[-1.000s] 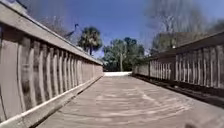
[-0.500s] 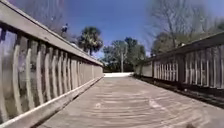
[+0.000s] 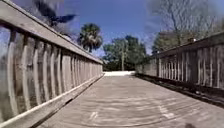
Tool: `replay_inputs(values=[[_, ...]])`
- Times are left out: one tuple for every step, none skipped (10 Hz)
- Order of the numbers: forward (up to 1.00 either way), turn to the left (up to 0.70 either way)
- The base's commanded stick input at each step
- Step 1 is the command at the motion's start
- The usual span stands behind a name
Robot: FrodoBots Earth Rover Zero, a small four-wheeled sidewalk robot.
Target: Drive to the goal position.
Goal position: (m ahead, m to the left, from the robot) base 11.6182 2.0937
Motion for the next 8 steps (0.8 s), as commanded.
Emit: replay_inputs(values=[[0.7, 0.0], [0.7, 0.0], [0.7, 0.0], [0.7, 0.0], [0.7, 0.0], [0.7, 0.0], [0.7, 0.0], [0.7, 0.0]])
